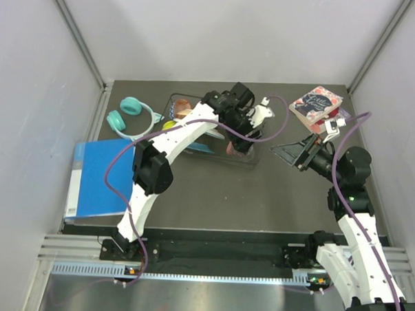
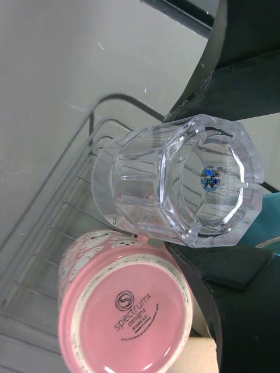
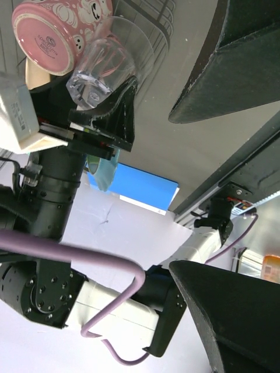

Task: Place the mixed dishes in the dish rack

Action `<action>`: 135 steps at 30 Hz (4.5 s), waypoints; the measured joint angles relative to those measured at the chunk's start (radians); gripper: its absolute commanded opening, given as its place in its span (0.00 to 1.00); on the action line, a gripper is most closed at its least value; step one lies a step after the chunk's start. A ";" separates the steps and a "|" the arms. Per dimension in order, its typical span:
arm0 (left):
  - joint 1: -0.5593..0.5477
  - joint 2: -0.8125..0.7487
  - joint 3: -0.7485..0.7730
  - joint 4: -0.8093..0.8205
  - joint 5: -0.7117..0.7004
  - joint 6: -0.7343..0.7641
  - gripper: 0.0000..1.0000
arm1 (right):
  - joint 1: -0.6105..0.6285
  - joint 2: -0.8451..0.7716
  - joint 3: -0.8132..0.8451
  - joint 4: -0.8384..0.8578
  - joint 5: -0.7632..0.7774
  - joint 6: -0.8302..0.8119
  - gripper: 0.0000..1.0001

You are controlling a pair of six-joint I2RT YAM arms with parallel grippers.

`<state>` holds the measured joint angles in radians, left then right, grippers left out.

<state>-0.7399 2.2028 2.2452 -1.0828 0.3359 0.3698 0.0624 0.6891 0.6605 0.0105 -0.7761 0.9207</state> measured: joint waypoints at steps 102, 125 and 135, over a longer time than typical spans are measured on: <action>0.034 -0.175 -0.608 0.700 -0.017 -0.244 0.00 | 0.001 0.011 -0.098 0.018 -0.027 -0.002 1.00; 0.008 -0.268 -0.704 0.731 -0.035 -0.185 0.00 | 0.002 0.005 -0.113 0.018 -0.031 -0.036 1.00; 0.014 -0.268 -0.704 0.761 0.024 -0.154 0.00 | 0.002 0.006 -0.126 0.023 -0.039 -0.048 1.00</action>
<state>-0.7261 1.9350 1.5410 -0.3214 0.3595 0.2161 0.0647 0.6949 0.5350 0.0334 -0.8146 0.8730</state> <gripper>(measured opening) 0.729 0.996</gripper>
